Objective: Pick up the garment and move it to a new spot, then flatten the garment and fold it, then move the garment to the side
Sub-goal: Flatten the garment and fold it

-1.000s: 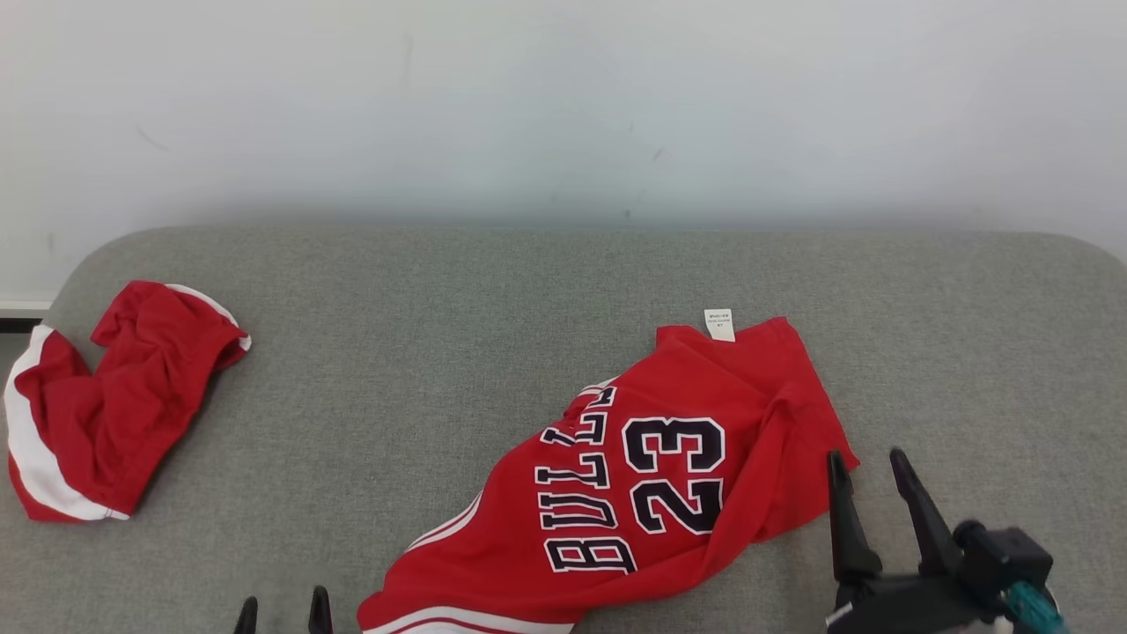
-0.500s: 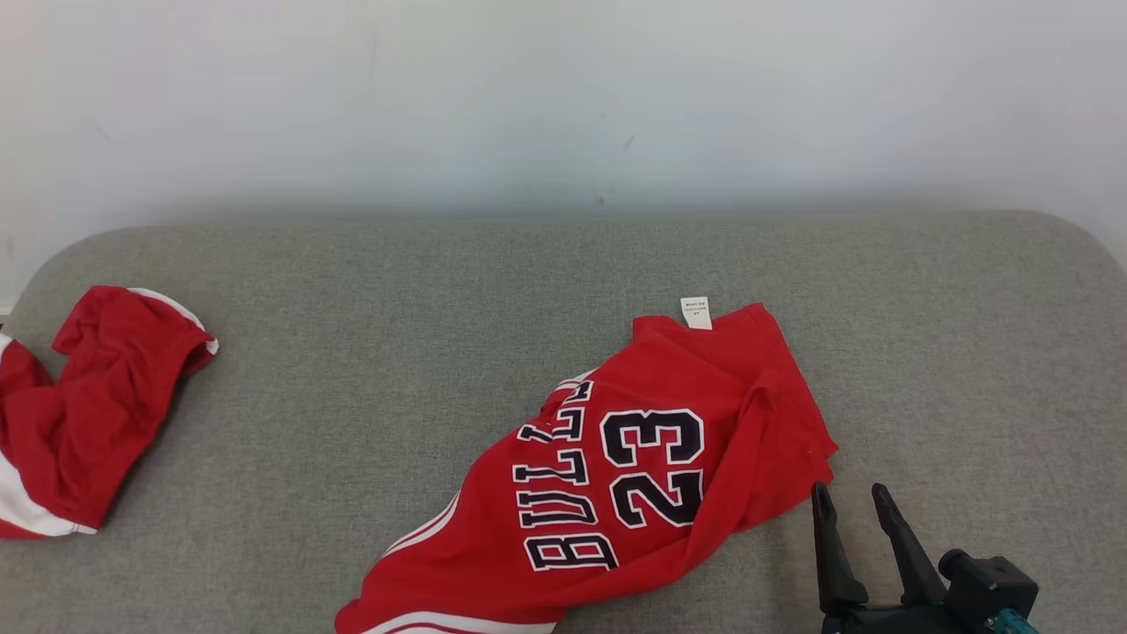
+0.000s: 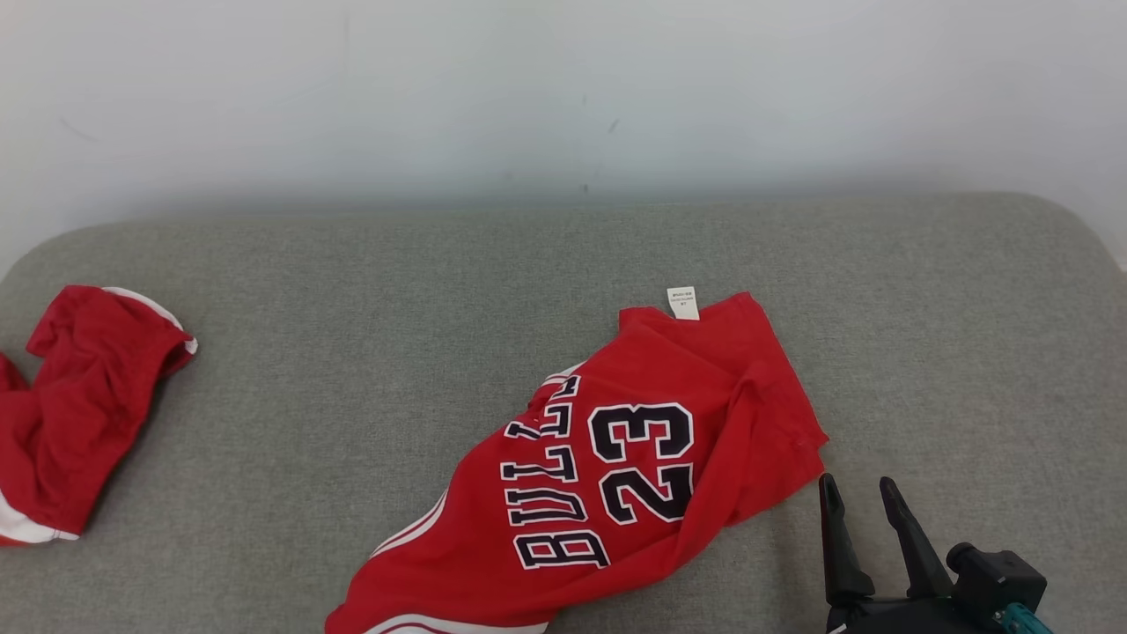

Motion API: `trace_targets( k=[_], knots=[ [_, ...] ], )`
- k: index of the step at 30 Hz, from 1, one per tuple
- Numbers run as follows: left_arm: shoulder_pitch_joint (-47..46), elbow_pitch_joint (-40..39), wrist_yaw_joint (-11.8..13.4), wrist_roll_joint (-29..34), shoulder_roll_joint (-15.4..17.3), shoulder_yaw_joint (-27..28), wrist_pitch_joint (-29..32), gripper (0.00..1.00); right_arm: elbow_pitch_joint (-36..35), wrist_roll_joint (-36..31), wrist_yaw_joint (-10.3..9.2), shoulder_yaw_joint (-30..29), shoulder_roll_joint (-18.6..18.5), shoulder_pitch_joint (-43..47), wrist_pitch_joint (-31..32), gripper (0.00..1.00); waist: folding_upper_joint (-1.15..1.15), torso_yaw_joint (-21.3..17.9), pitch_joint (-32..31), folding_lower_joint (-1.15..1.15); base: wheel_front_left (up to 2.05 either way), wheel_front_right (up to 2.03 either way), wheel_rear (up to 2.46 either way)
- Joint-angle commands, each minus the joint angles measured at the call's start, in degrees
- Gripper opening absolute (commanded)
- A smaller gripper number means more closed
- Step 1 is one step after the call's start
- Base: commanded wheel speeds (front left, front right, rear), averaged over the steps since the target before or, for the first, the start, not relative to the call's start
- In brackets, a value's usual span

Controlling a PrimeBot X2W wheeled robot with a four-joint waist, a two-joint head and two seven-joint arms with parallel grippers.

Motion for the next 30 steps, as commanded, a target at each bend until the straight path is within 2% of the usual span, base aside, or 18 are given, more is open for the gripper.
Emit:
trace_targets(
  k=[1, 12, 20, 21, 22, 23, 30],
  knots=[
    [-0.2, -0.3, -0.1, -0.1, 0.8, -0.3, -0.2, 0.0, -0.3, 0.2, -0.11, -0.2, 0.1, 0.3, -0.2, 1.0, 0.0, 0.5, -0.2, 0.0, 0.0, 0.0, 0.0],
    [8.1, -9.0, 0.0, -1.9, 2.6, -5.4, -0.2, 0.0, -0.4, 1.9, -0.11, -0.1, 0.1, 1.2, -0.2, 1.0, 0.0, 4.5, -1.6, 0.0, 0.0, 0.0, 0.0],
    [13.3, -9.8, 0.0, -5.2, 3.9, -5.8, 1.6, 0.0, -0.4, 2.4, -0.11, -0.5, 0.1, 1.7, -0.2, 1.0, 0.0, 5.9, -1.8, 0.0, 0.0, 0.0, 0.0],
    [13.1, -9.7, 0.0, -5.7, 3.9, -5.4, 1.5, 0.29, -0.2, 2.4, -0.11, -0.4, 0.1, 1.8, -0.2, 1.0, 0.0, 6.0, -1.9, 0.0, 0.0, 0.0, 0.0],
    [12.9, -9.6, 0.0, -6.0, 4.0, -5.3, 1.4, 0.81, -0.1, 2.4, -0.11, -0.2, 0.1, 1.9, -0.2, 1.0, 0.0, 6.0, -2.0, 0.0, 0.0, 0.0, 0.0],
    [12.7, -9.6, 0.0, -6.3, 4.1, -5.1, 1.3, 1.0, 0.0, 2.4, -0.11, -0.1, 0.1, 1.9, -0.2, 1.0, 0.0, 6.0, -2.0, 0.0, 0.0, 0.0, 0.0],
    [11.6, -14.3, 0.3, -6.8, 5.1, -2.6, 0.0, 1.0, 0.1, 2.3, -0.11, -0.4, 0.1, 2.1, -0.2, 1.0, 0.0, 5.8, -2.5, 0.0, 0.0, 0.0, 0.0]
  ],
)
